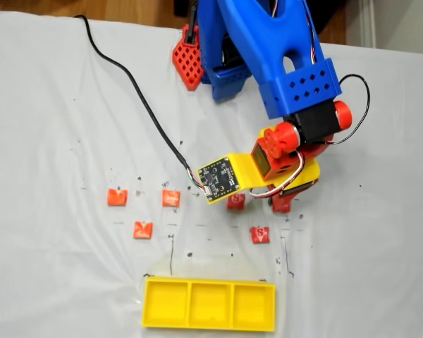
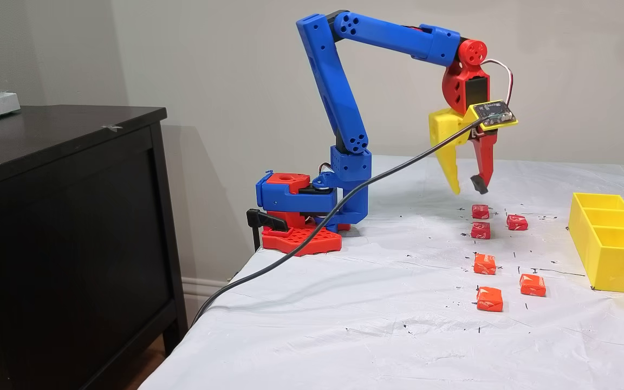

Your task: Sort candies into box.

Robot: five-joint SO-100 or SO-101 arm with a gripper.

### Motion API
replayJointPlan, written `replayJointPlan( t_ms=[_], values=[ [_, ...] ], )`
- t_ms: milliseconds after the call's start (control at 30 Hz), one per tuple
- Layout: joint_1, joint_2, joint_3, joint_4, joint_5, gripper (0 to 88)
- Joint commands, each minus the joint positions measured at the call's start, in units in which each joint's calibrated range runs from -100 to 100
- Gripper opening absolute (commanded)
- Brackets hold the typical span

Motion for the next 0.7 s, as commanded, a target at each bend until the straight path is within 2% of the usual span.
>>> replayJointPlan(
  t_ms=[0,133,667],
  values=[
    [-0.63,0.04,-2.96,-0.66,-0.2,20.1],
    [-0.63,0.97,-3.59,-0.75,-0.29,26.0],
    [-1.99,7.58,-8.33,-1.81,-2.2,32.1]
  ],
)
